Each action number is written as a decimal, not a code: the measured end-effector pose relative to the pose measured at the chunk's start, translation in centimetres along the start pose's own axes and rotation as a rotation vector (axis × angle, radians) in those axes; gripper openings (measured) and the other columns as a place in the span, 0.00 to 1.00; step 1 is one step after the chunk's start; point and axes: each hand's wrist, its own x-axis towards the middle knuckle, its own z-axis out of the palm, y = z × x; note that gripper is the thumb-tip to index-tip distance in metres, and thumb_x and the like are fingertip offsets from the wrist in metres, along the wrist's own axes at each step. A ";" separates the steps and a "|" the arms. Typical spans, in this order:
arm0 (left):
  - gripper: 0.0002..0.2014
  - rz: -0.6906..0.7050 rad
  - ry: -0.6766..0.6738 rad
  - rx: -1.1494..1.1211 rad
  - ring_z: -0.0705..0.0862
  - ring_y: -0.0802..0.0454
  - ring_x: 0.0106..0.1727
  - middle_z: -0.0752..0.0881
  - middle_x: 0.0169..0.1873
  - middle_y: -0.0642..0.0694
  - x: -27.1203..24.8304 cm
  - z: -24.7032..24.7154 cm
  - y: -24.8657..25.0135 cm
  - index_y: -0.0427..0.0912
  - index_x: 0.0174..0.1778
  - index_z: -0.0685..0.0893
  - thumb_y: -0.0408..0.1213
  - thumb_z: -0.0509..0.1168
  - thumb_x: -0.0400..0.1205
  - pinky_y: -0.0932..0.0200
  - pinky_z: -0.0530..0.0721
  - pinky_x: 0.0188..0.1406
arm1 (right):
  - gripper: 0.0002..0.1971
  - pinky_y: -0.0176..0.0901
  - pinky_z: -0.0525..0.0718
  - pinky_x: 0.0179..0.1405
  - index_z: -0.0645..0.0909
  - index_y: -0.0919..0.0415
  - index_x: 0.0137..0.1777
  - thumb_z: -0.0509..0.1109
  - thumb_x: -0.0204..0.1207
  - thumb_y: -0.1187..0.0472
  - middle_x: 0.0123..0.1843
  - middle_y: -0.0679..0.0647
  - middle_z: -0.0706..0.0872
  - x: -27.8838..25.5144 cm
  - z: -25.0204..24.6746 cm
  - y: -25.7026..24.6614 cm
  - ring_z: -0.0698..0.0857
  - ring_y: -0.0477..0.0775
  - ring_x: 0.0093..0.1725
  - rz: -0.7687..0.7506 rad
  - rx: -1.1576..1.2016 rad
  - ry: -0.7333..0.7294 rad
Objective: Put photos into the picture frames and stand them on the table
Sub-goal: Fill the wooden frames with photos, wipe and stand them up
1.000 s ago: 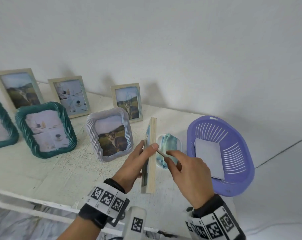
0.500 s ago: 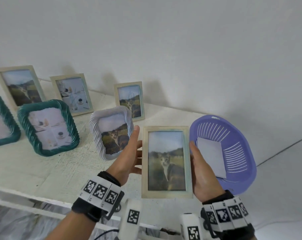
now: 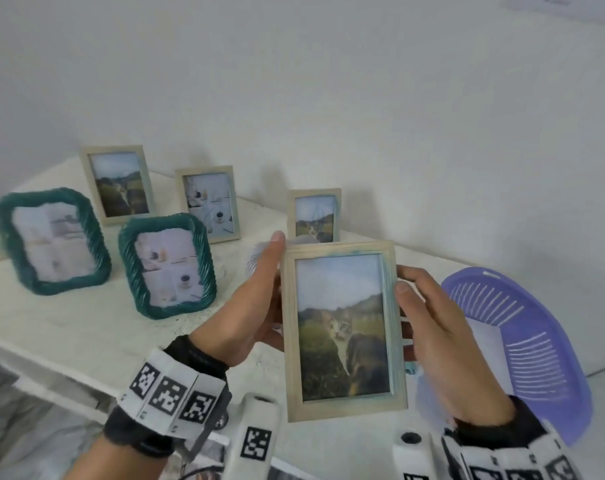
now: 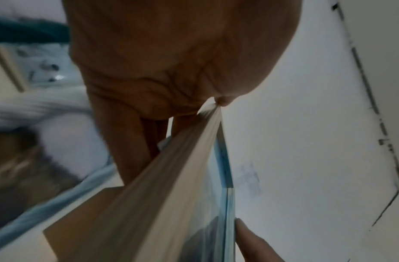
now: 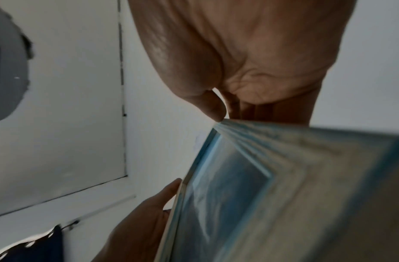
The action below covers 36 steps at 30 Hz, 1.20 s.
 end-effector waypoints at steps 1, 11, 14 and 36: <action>0.39 0.025 0.014 0.006 0.88 0.29 0.53 0.90 0.51 0.31 -0.3 -1.4 0.9 0.51 0.62 0.89 0.72 0.40 0.80 0.29 0.87 0.51 | 0.13 0.68 0.88 0.42 0.78 0.41 0.63 0.55 0.86 0.48 0.44 0.67 0.88 0.7 1.1 -1.1 0.87 0.71 0.44 -0.057 -0.048 -0.010; 0.41 0.216 0.263 0.080 0.88 0.28 0.50 0.87 0.52 0.25 -1.5 -23.8 9.3 0.38 0.64 0.85 0.70 0.43 0.83 0.27 0.86 0.49 | 0.13 0.50 0.91 0.38 0.85 0.51 0.61 0.59 0.86 0.58 0.51 0.50 0.89 13.6 18.6 -9.7 0.89 0.49 0.46 -0.363 -0.257 -0.180; 0.38 0.229 0.313 0.096 0.90 0.38 0.41 0.90 0.49 0.30 -1.7 -31.3 12.4 0.38 0.62 0.86 0.64 0.41 0.86 0.43 0.89 0.37 | 0.14 0.51 0.91 0.38 0.83 0.52 0.66 0.60 0.85 0.59 0.50 0.52 0.89 18.3 25.8 -12.3 0.89 0.50 0.44 -0.405 -0.284 -0.203; 0.32 -0.028 0.274 0.147 0.83 0.40 0.55 0.83 0.58 0.35 8.6 -66.3 16.9 0.38 0.74 0.76 0.54 0.40 0.85 0.38 0.85 0.52 | 0.28 0.51 0.70 0.76 0.54 0.58 0.85 0.53 0.85 0.58 0.80 0.60 0.70 41.4 57.9 -13.3 0.75 0.63 0.74 -0.247 -0.602 -0.331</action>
